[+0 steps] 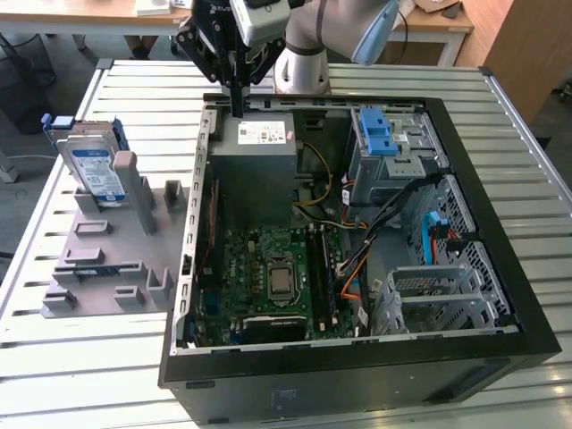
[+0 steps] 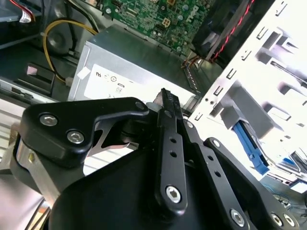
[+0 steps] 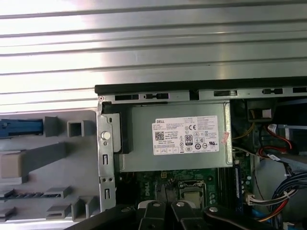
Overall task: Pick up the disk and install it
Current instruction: 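Reach for the disk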
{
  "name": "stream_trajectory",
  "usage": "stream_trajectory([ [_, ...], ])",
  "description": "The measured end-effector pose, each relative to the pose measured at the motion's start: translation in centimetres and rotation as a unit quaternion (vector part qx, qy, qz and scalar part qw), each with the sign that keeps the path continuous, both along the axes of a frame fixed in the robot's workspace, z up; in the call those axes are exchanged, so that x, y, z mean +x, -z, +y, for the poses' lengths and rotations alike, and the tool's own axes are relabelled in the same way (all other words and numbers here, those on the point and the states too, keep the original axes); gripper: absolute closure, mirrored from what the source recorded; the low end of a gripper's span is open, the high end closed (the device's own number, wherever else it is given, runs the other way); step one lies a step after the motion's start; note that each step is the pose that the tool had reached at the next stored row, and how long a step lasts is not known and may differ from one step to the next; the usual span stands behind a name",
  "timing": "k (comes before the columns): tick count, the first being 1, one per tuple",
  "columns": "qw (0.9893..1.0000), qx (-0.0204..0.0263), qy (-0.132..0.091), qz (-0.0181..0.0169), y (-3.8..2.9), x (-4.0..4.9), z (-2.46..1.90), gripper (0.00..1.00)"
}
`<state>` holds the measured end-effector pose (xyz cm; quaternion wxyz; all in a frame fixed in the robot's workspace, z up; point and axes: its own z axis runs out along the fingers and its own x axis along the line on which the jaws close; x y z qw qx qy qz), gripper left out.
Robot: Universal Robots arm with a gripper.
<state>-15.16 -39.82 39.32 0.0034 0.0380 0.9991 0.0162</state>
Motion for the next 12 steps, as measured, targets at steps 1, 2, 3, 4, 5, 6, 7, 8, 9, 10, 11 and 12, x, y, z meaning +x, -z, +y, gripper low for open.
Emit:
stream_trajectory([
  [1, 1.0, 0.0001, 0.0, -0.0001, 0.01, -0.18, 0.02, 0.89],
  [2, 1.0, 0.0001, 0.0, -0.0001, 0.02, -0.37, 0.04, 0.89],
  [3, 1.0, 0.0001, 0.0, 0.0, 0.02, -0.55, 0.06, 0.89],
  [4, 1.0, 0.0001, 0.0, -0.0001, 0.02, -0.72, 0.08, 0.89],
  [5, 1.0, 0.0001, 0.0, -0.0001, 0.02, -0.87, 0.09, 0.89],
  [6, 1.0, 0.0002, 0.0, -0.0001, 0.03, -0.99, 0.09, 0.89],
  [7, 1.0, 0.0001, 0.0, -0.0001, 0.03, -1.08, 0.09, 0.89],
  [8, 1.0, 0.0001, 0.0, -0.0001, 0.03, -1.18, 0.09, 0.89],
  [9, 1.0, 0.0001, 0.0, 0.0, 0.03, -1.3, 0.1, 0.89],
  [10, 1.0, 0.0001, 0.0, -0.0001, 0.04, -1.44, 0.1, 0.89],
  [11, 1.0, 0.0002, 0.0, -0.0001, 0.04, -1.57, 0.1, 0.89],
  [12, 1.0, 0.0001, 0.0, -0.0001, 0.05, -1.7, 0.11, 0.89],
])
